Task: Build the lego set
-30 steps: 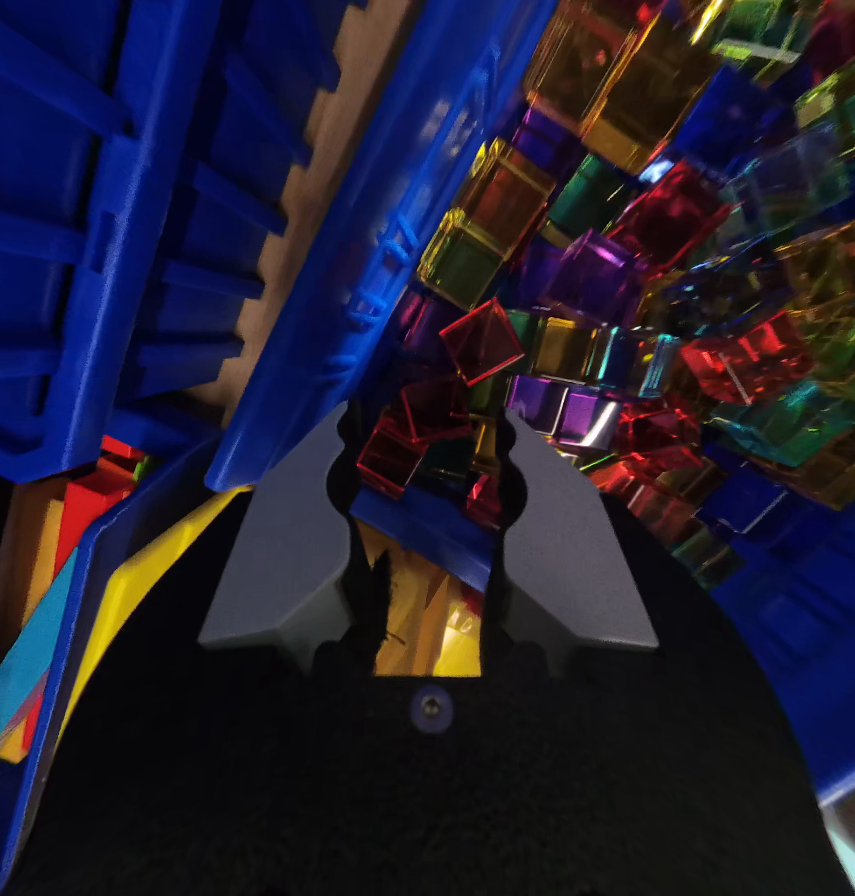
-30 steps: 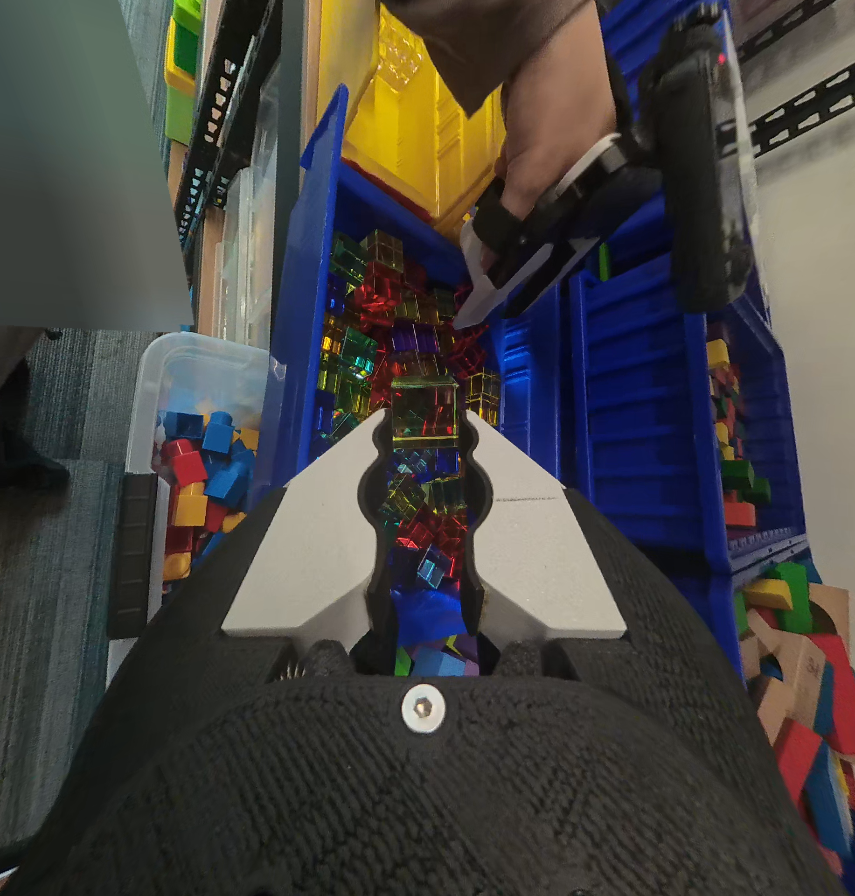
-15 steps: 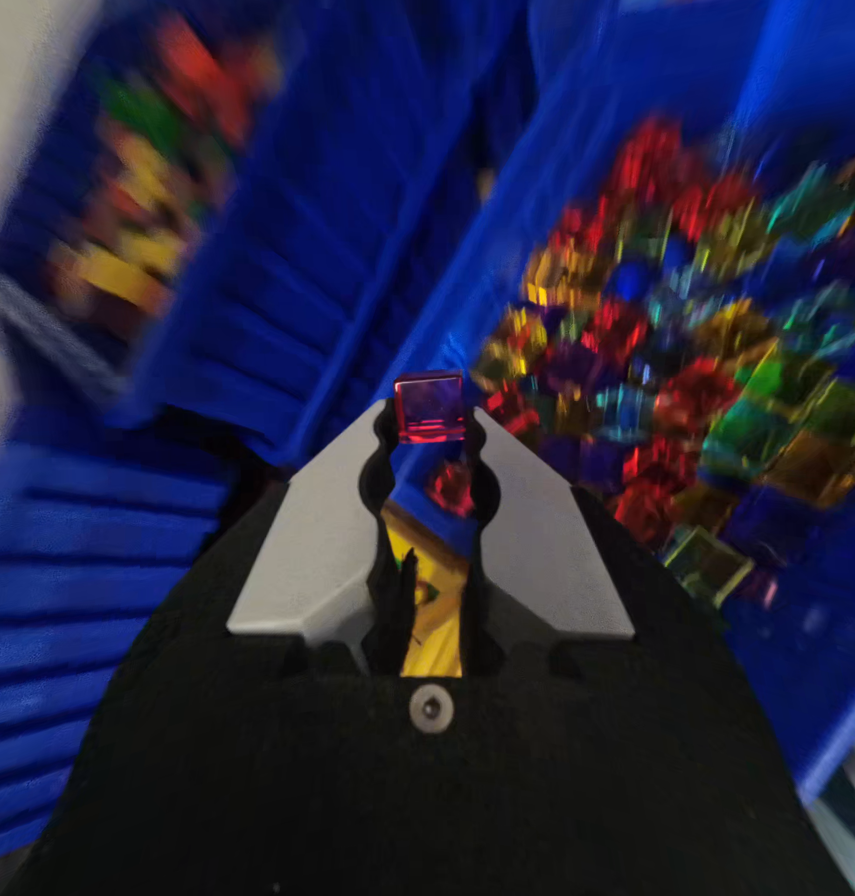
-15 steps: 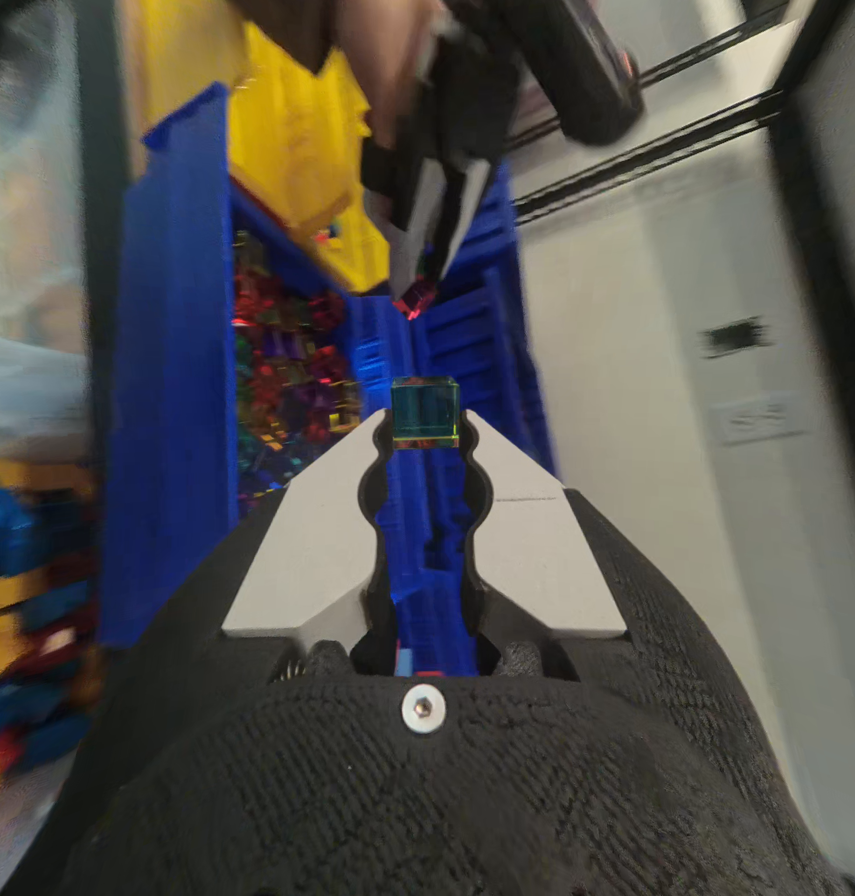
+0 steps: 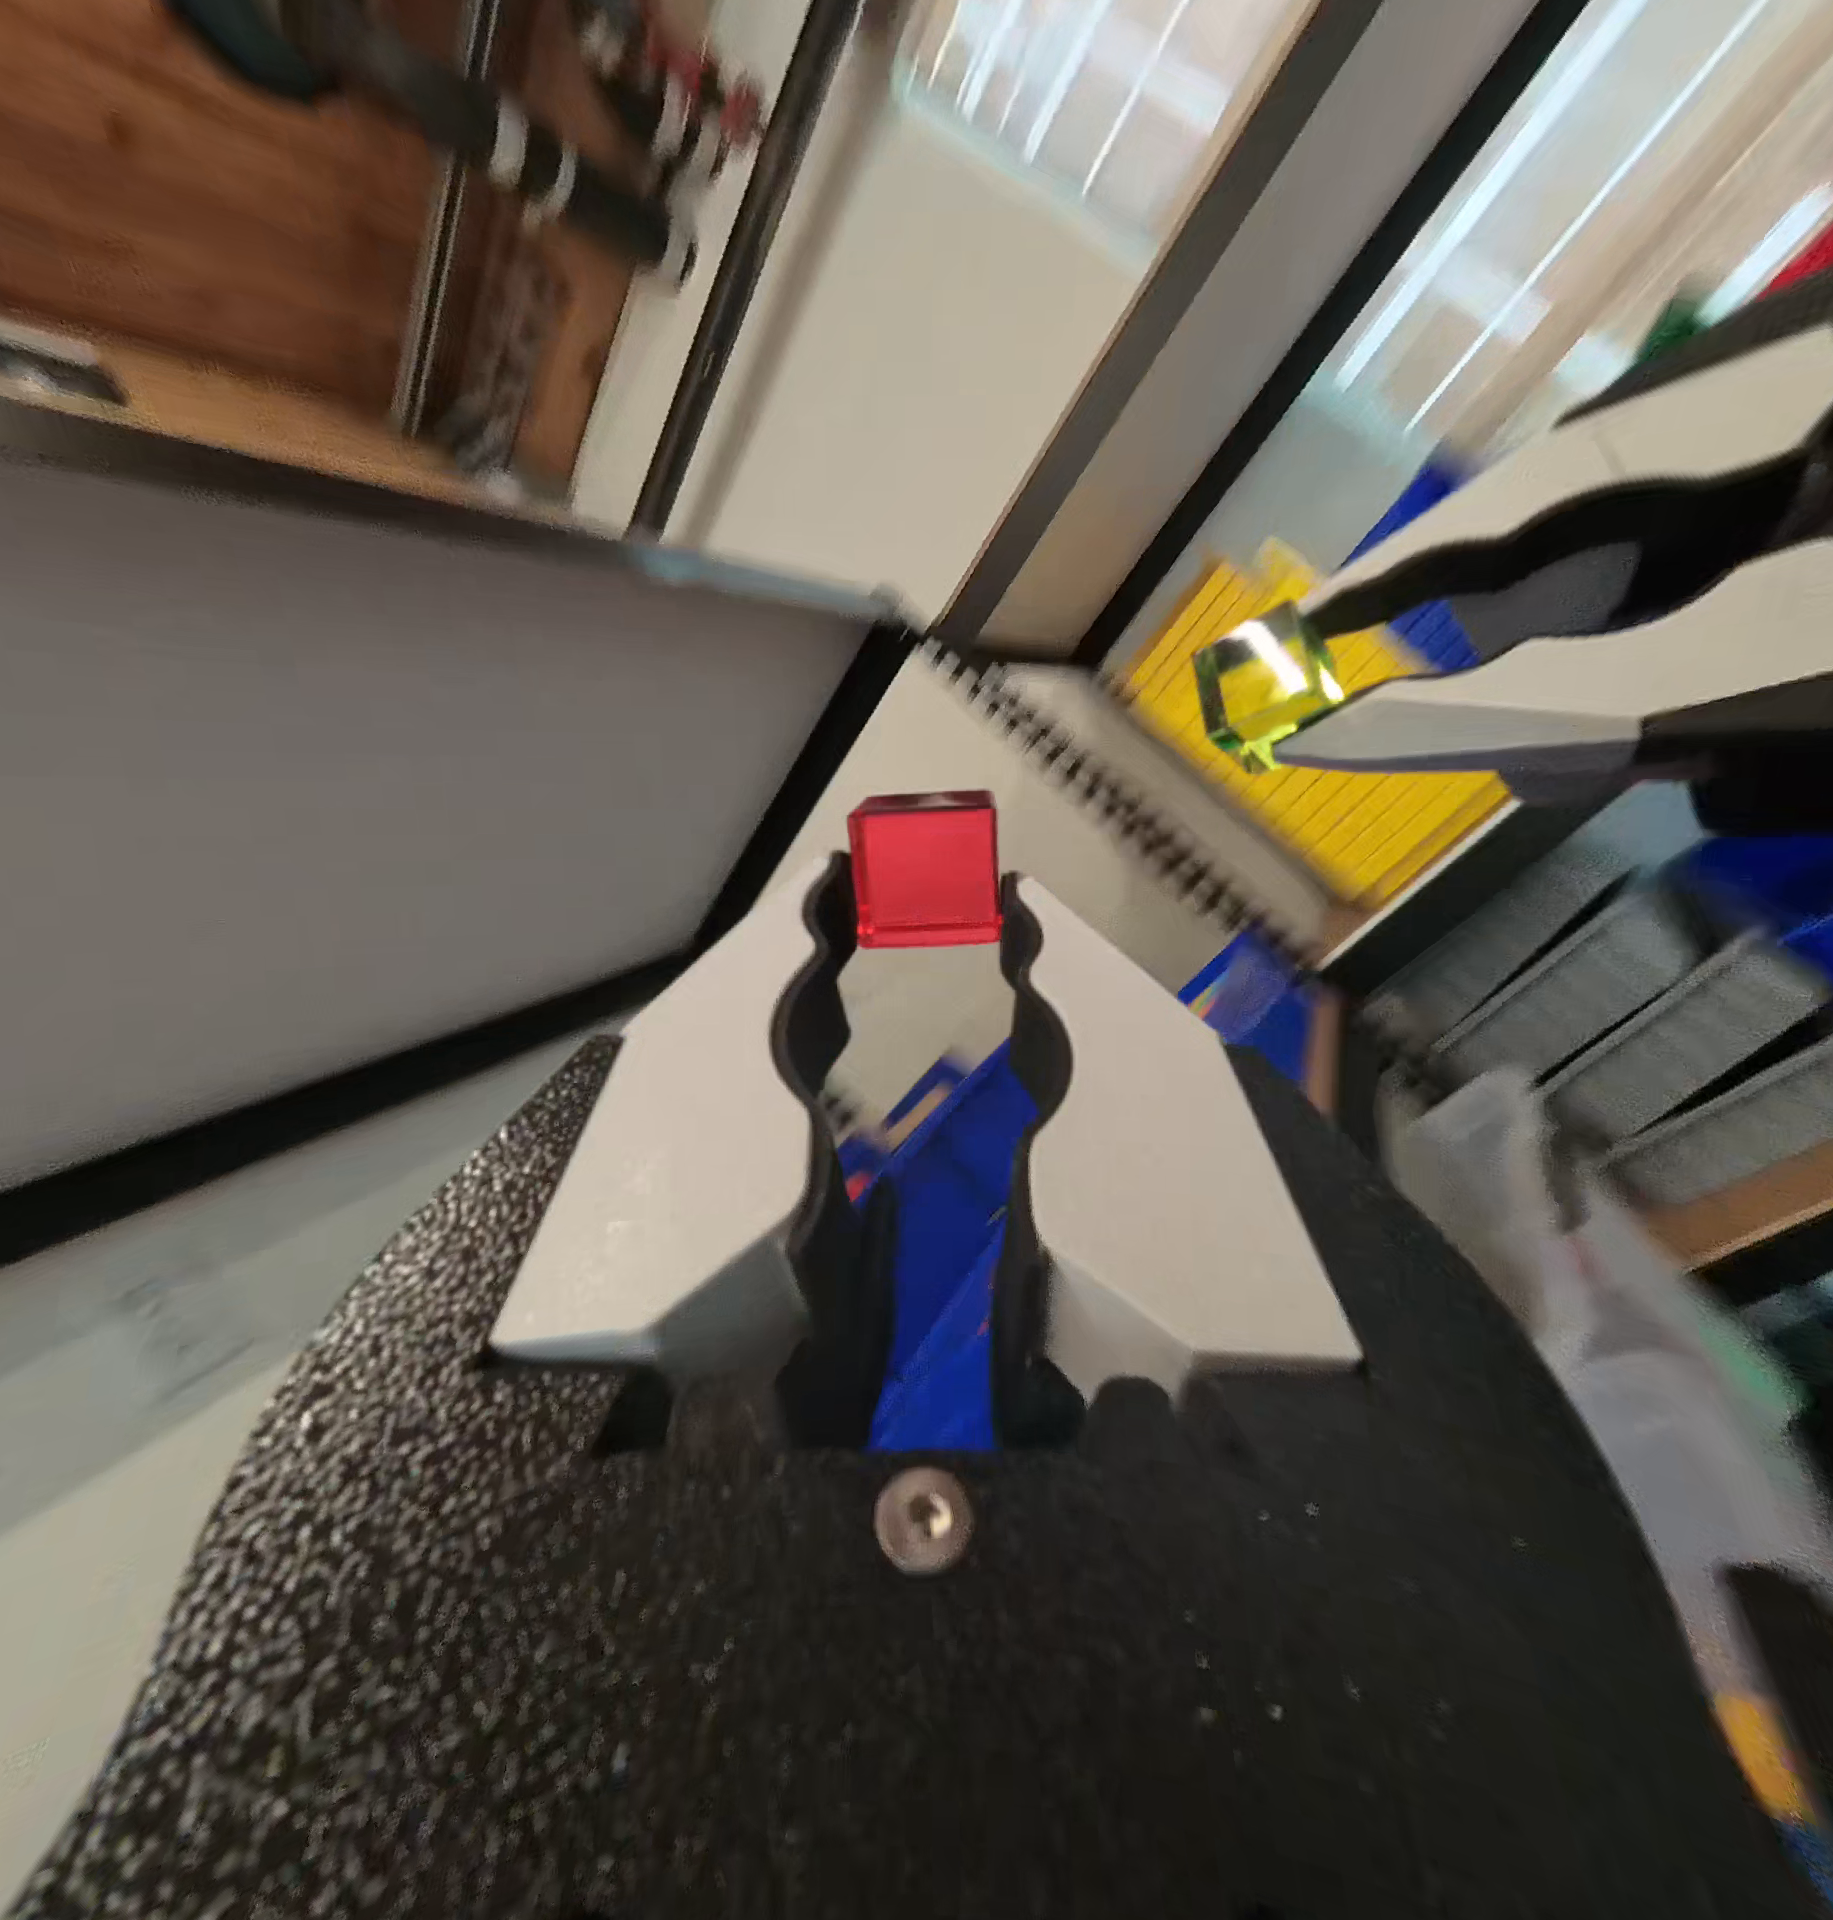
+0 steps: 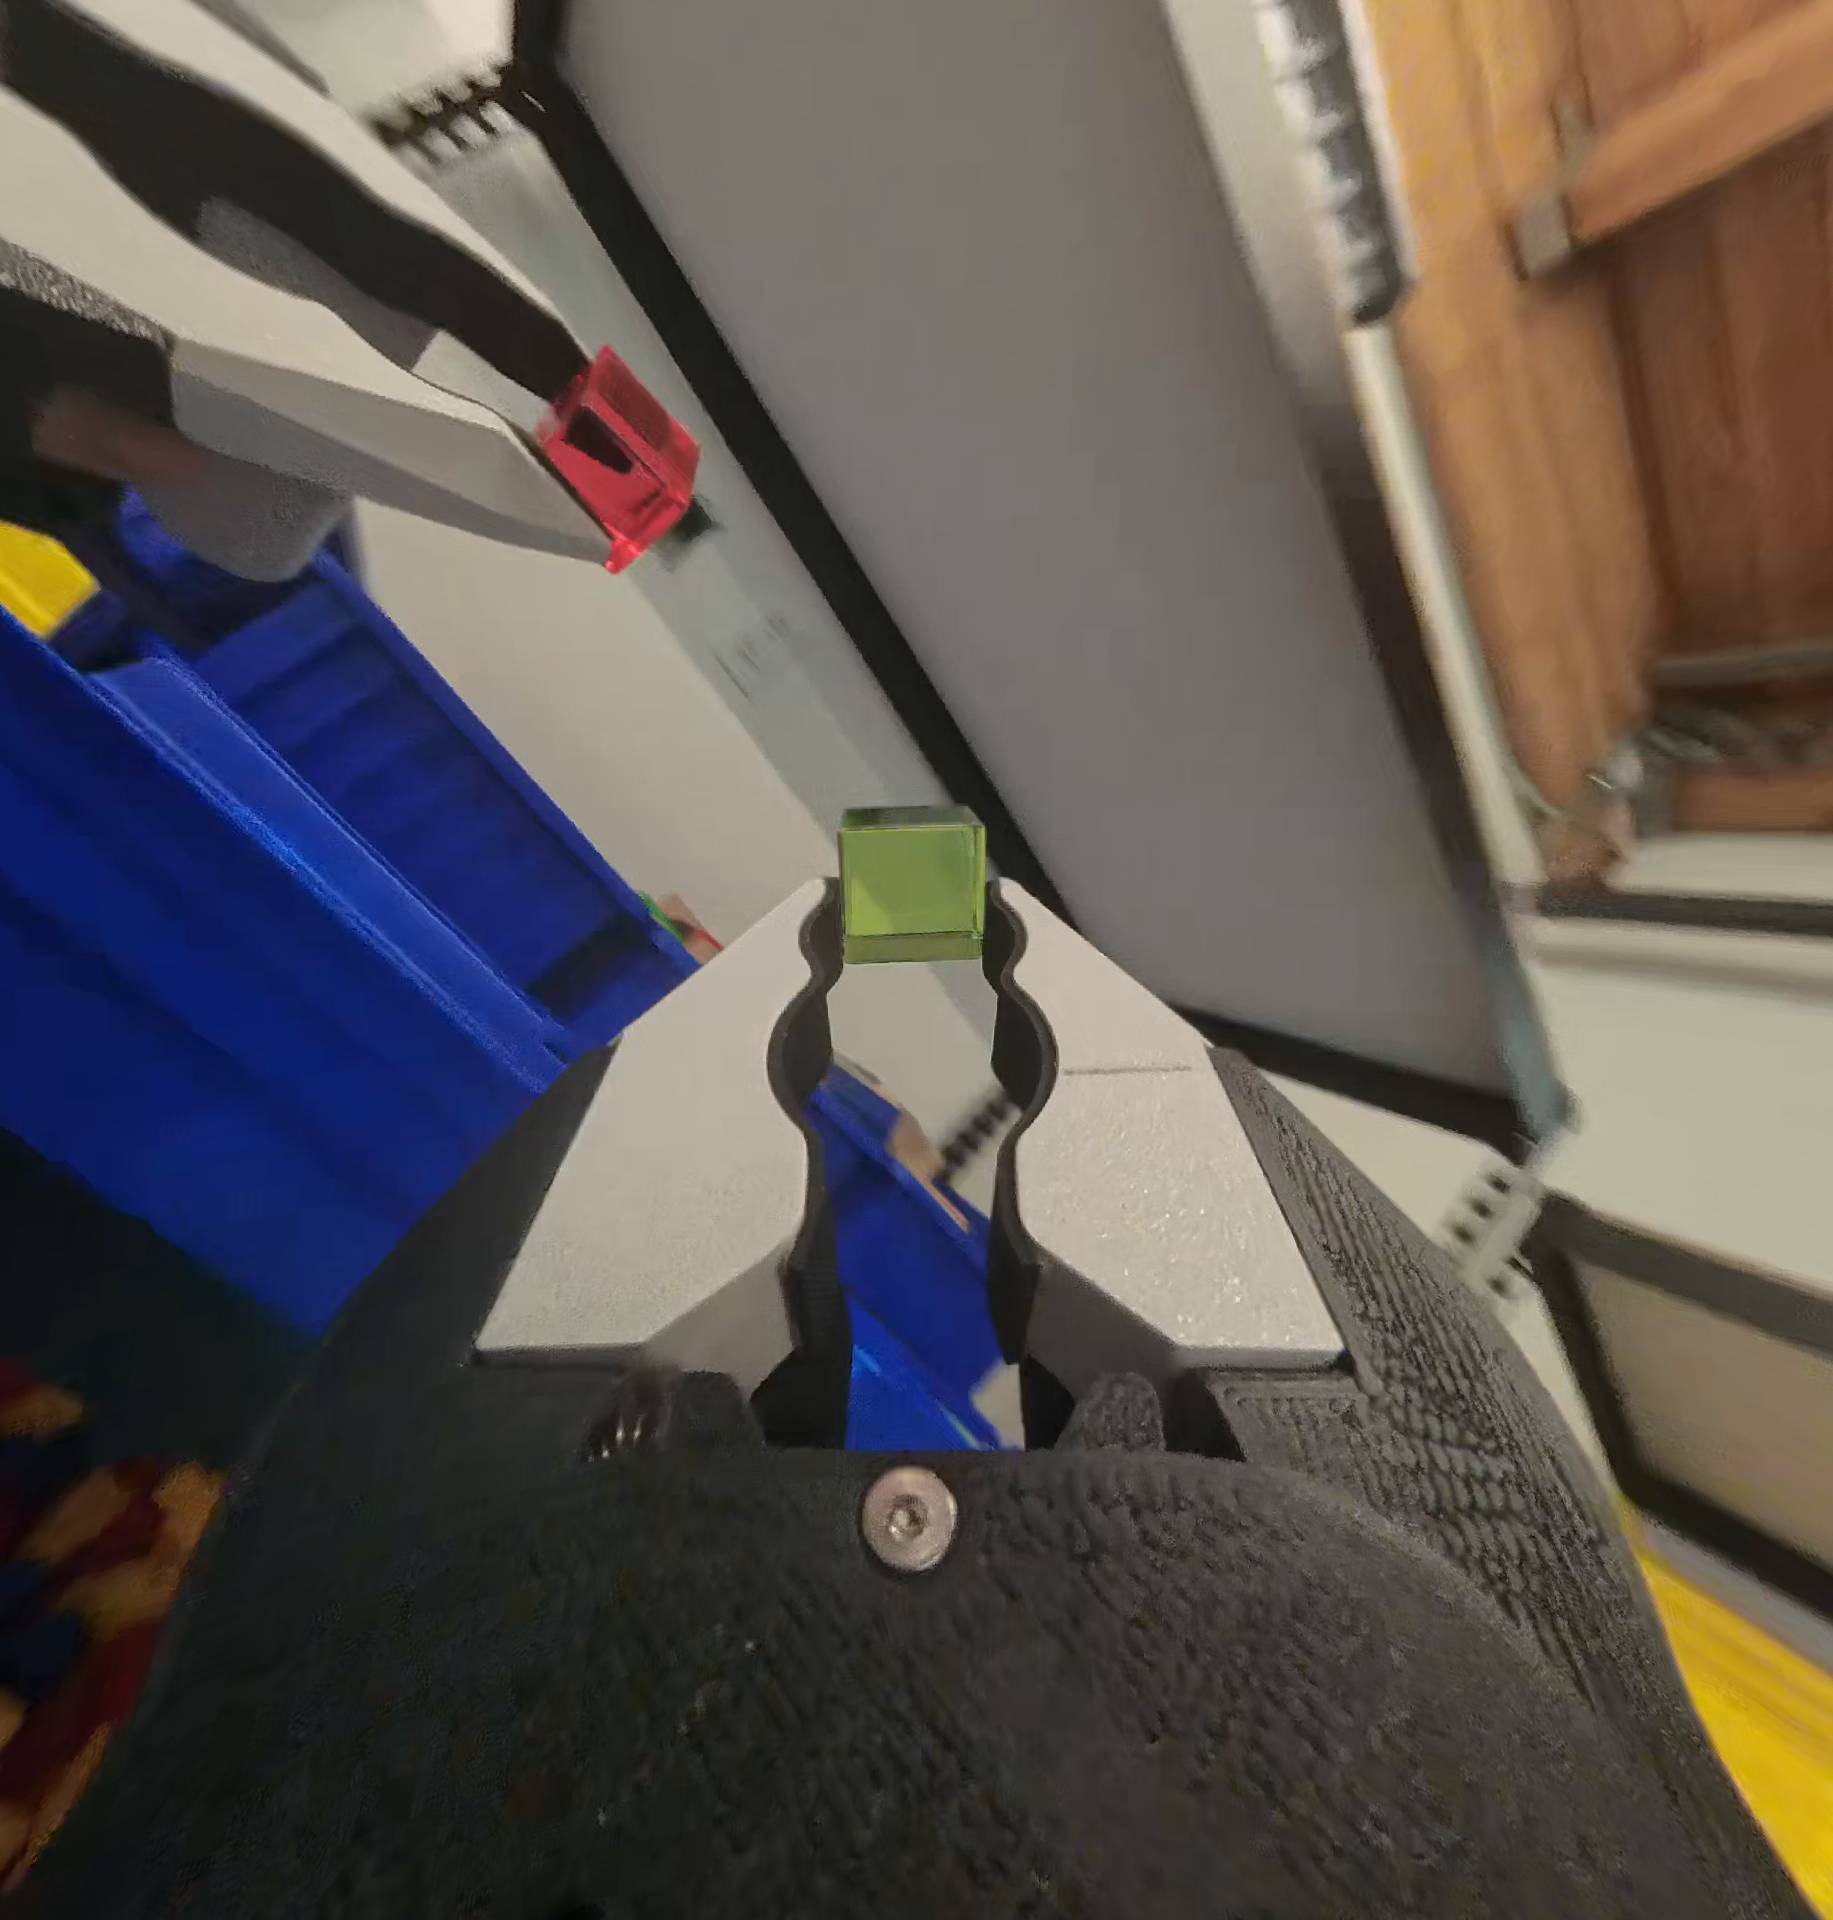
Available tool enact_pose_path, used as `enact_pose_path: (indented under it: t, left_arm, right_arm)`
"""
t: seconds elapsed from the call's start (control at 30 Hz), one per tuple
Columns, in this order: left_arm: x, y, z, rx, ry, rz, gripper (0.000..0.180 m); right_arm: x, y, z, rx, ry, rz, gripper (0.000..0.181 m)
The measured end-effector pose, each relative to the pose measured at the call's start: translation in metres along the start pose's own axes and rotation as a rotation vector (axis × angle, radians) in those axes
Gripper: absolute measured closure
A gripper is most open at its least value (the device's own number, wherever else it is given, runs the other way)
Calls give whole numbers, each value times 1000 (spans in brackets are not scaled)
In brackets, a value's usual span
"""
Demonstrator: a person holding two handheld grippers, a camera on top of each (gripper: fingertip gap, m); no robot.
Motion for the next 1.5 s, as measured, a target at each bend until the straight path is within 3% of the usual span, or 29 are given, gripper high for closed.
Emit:
enact_pose_path:
  t: [0.17,0.33,0.6,0.8,1.07,1.3,1.5]
  left_arm:
    - [-4,55,-91,-361,448,229,155]
    - [-27,118,-204,-664,788,415,154]
    - [-136,214,-409,-905,1138,807,155]
    - [-290,243,-596,-1083,1396,1053,155]
    - [-456,216,-809,-1306,1600,1141,154]
    - [-544,198,-942,-1450,1698,1142,154]
    - [-595,212,-1065,-1593,1668,1004,154]
  right_arm:
    - [-123,20,-84,-155,-206,342,156]
    - [-261,15,-194,-387,-469,720,156]
    - [-456,-73,-407,-778,-943,1232,156]
    - [-553,-161,-577,-1028,-1129,1472,157]
    - [-632,-266,-785,-1277,-1282,1682,156]
    - [-700,-320,-906,-1507,-1114,1850,157]
    - [-779,-350,-1002,-1744,-1074,1877,157]
Point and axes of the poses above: each gripper's, where its closed fingertips meet, x out along the fingers, z out of its underside, y = z × x across the jaws, the point moved 2 cm from there along -x, back along the fingers, and after that the axes turned 12 degrees about x, right-handed, at the moved point
